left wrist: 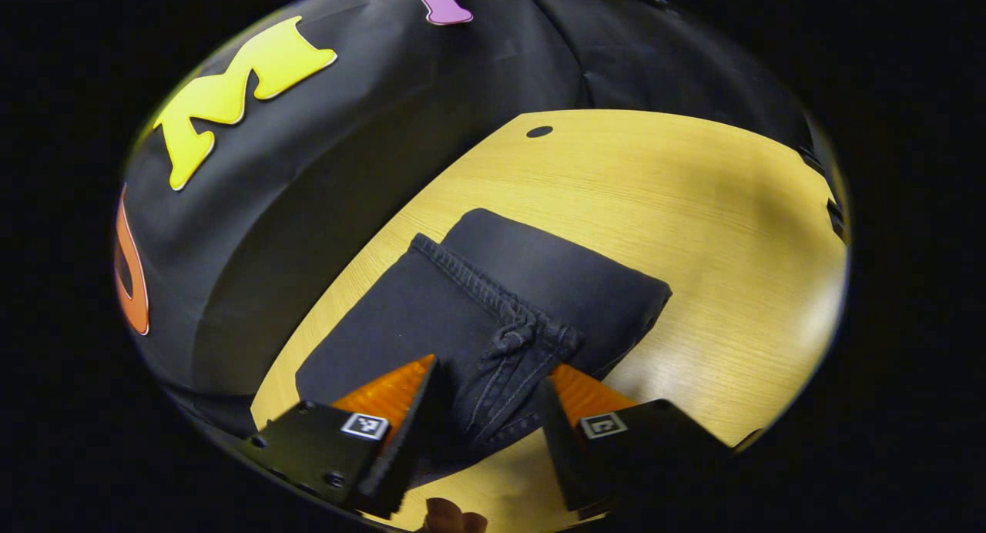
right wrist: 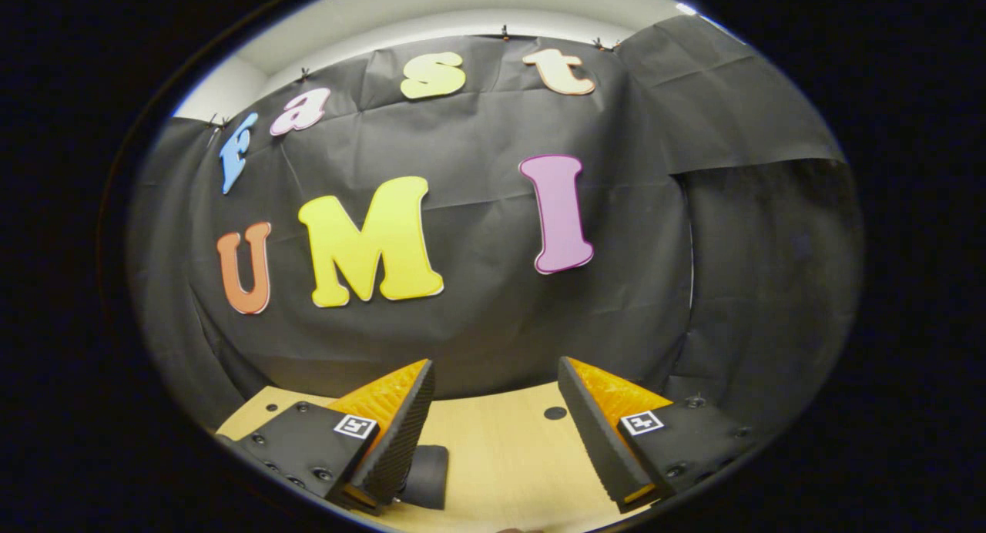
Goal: Grasp the waist and the cuffs of the jeans and fold them to make the two legs overlap; first hold the waist and fold one-third of the jeans toward the cuffs, then hold the cuffs and fold the remaining one-third in the same direction to finish folding.
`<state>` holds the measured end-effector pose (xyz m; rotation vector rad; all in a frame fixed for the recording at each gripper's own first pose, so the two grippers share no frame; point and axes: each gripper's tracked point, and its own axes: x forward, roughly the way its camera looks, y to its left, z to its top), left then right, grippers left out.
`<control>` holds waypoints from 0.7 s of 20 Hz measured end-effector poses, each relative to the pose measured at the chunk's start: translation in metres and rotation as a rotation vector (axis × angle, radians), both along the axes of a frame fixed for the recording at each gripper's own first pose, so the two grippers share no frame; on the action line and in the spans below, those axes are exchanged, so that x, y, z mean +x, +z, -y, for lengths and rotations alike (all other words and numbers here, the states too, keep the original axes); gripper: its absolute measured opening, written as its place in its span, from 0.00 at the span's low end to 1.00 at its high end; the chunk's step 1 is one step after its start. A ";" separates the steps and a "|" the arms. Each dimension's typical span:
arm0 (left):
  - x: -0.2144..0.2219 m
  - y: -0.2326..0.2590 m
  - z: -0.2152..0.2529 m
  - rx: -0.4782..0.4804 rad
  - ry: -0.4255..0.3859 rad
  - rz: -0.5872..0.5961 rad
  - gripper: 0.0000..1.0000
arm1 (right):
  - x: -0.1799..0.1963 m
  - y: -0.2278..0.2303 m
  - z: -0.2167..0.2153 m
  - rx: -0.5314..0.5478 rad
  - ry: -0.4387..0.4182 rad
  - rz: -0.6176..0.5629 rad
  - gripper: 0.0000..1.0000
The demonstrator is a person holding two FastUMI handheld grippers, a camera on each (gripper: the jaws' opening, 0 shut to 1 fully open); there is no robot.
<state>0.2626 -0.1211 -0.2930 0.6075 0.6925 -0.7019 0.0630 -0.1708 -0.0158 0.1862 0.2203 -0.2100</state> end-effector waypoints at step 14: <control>0.010 0.270 -0.110 -0.503 0.455 0.365 0.99 | 0.062 0.000 -0.122 0.021 0.231 0.023 0.94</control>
